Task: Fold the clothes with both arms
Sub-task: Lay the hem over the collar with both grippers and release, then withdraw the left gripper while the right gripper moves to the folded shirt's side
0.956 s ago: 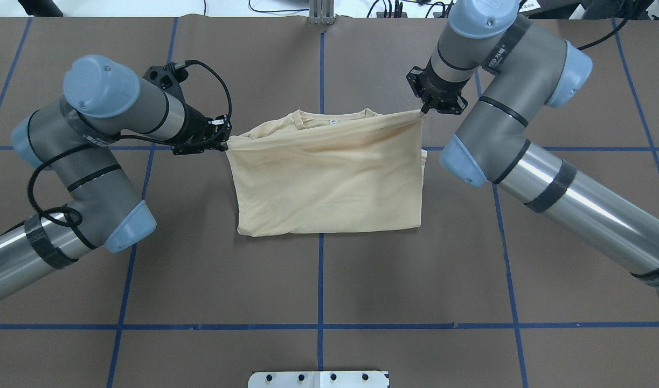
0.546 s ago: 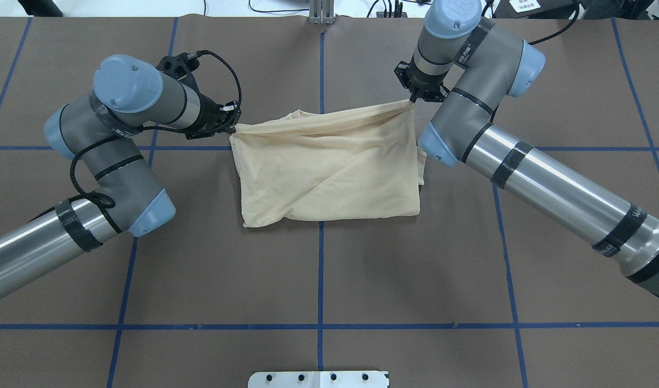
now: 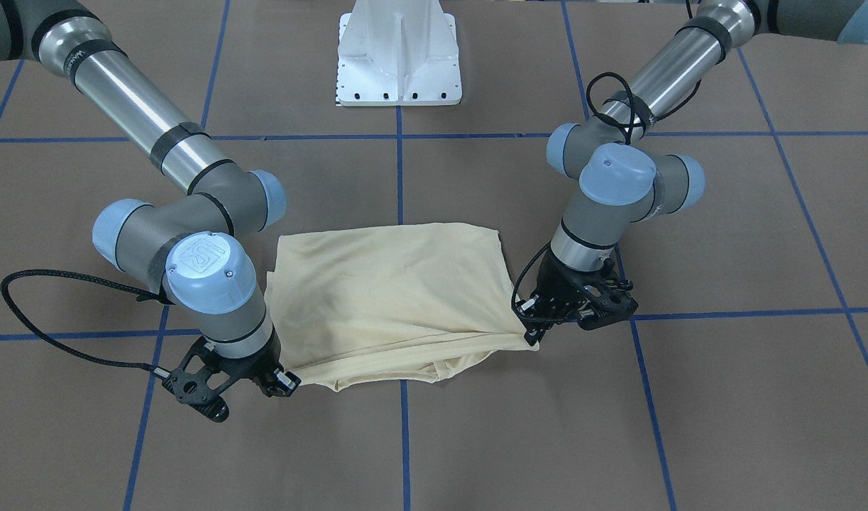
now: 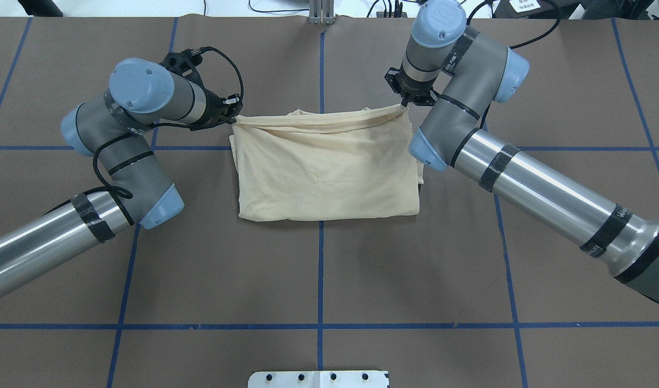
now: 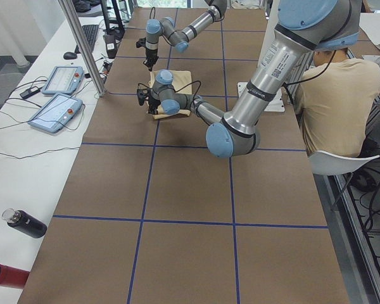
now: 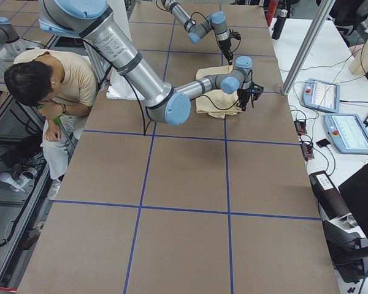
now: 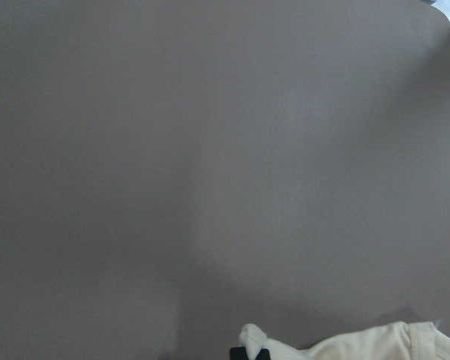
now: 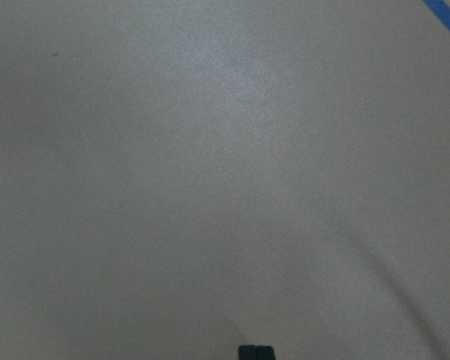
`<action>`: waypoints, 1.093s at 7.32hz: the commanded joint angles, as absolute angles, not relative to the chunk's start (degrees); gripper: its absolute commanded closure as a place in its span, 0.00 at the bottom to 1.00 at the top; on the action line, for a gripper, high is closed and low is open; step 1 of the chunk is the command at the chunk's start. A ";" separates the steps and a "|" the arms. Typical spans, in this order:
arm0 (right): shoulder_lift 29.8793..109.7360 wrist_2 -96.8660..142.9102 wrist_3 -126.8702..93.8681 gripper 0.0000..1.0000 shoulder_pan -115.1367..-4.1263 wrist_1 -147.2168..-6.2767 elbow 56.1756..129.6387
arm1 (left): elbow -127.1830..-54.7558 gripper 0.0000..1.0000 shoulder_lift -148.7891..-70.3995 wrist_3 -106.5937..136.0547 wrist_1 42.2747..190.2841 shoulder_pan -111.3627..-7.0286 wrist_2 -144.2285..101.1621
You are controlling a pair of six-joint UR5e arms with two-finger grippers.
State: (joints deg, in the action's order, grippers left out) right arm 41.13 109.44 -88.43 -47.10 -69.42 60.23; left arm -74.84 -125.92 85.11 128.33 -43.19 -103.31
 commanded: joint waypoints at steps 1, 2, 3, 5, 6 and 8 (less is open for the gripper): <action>41.04 109.42 -88.51 1.00 -47.02 -69.17 60.21 | -74.62 0.86 -124.29 81.23 128.41 -43.51 -103.18; 41.13 109.42 -88.51 1.00 -46.93 -69.17 60.21 | -74.62 0.70 -124.45 81.21 128.41 -43.42 -103.18; 41.22 109.42 -88.51 0.64 -46.93 -69.17 60.21 | -74.62 0.40 -124.45 81.30 128.41 -43.42 -103.27; 41.13 109.25 -88.85 0.00 -46.84 -67.69 60.55 | -74.71 0.38 -124.11 81.12 129.81 -43.59 -103.36; 41.22 109.34 -89.21 0.00 -47.19 -67.41 61.60 | -75.93 0.39 -123.93 80.95 130.08 -44.38 -103.97; 51.52 109.95 -99.59 0.00 -46.07 -67.24 77.95 | -83.28 0.39 -120.70 81.47 129.99 -44.56 -104.94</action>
State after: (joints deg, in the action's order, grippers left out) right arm 44.99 109.88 -92.78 -47.08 -67.52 68.34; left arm -78.98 -122.71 81.25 129.95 -44.44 -104.58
